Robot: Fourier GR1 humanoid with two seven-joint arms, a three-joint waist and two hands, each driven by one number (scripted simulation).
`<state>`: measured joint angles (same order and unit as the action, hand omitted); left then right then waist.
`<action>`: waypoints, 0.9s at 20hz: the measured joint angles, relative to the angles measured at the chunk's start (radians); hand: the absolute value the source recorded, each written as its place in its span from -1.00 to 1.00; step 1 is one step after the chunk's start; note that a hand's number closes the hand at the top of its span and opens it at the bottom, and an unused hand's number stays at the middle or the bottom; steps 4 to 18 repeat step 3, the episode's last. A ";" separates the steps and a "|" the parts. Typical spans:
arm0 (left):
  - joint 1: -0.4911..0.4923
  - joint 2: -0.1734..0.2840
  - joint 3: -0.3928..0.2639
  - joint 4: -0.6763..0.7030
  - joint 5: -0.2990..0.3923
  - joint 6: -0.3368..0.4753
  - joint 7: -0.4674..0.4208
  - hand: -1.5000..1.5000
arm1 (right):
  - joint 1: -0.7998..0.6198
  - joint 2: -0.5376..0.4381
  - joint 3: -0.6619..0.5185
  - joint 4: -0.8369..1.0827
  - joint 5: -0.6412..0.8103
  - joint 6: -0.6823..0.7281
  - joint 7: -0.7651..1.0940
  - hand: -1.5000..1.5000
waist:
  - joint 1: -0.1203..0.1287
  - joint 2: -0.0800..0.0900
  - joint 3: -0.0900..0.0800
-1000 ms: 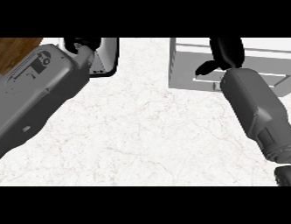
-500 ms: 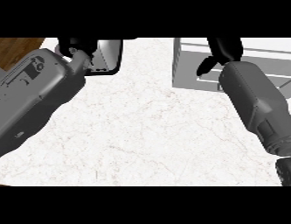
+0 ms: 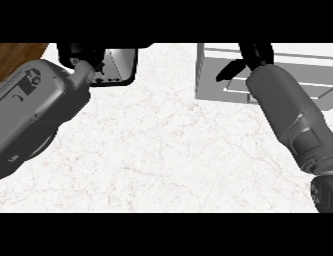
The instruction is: Pick up the can, place it into the drawer and close the drawer
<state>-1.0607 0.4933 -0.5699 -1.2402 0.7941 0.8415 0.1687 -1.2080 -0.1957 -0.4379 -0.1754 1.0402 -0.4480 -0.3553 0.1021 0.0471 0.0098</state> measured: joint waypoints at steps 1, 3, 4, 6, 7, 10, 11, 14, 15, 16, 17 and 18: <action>0.008 0.002 0.000 -0.005 -0.002 0.000 -0.001 -1.00 | -0.002 0.000 -0.025 -0.001 -0.027 0.017 -0.019 -1.00 | -0.001 -0.001 0.000; 0.011 0.008 0.001 -0.017 -0.003 0.005 0.009 -1.00 | -0.010 0.000 -0.070 -0.005 -0.077 0.047 -0.047 -1.00 | -0.002 -0.006 -0.001; 0.011 0.008 0.001 -0.017 -0.003 0.005 0.009 -1.00 | -0.010 0.000 -0.070 -0.005 -0.077 0.047 -0.047 -1.00 | -0.002 -0.006 -0.001; 0.011 0.008 0.001 -0.017 -0.003 0.005 0.009 -1.00 | -0.010 0.000 -0.070 -0.005 -0.077 0.047 -0.047 -1.00 | -0.002 -0.006 -0.001; 0.011 0.008 0.001 -0.017 -0.003 0.005 0.009 -1.00 | -0.010 0.000 -0.070 -0.005 -0.077 0.047 -0.047 -1.00 | -0.002 -0.006 -0.001; 0.011 0.008 0.001 -0.017 -0.003 0.005 0.009 -1.00 | -0.010 0.000 -0.070 -0.005 -0.077 0.047 -0.047 -1.00 | -0.002 -0.006 -0.001; 0.011 0.008 0.001 -0.017 -0.003 0.005 0.009 -1.00 | -0.010 0.000 -0.070 -0.005 -0.077 0.047 -0.047 -1.00 | -0.002 -0.006 -0.001; 0.011 0.008 0.001 -0.017 -0.003 0.005 0.009 -1.00 | -0.010 0.000 -0.070 -0.005 -0.077 0.047 -0.047 -1.00 | -0.002 -0.006 -0.001; 0.011 0.008 0.001 -0.017 -0.003 0.005 0.009 -1.00 | -0.010 0.000 -0.070 -0.005 -0.077 0.047 -0.047 -1.00 | -0.002 -0.006 -0.001; 0.011 0.008 0.001 -0.017 -0.003 0.005 0.009 -1.00 | -0.010 0.000 -0.070 -0.005 -0.077 0.047 -0.047 -1.00 | -0.002 -0.006 -0.001; 0.011 0.008 0.001 -0.017 -0.003 0.005 0.009 -1.00 | -0.010 0.000 -0.070 -0.005 -0.077 0.047 -0.047 -1.00 | -0.002 -0.006 -0.001; 0.011 0.008 0.001 -0.017 -0.003 0.005 0.009 -1.00 | -0.010 0.000 -0.070 -0.005 -0.077 0.047 -0.047 -1.00 | -0.002 -0.006 -0.001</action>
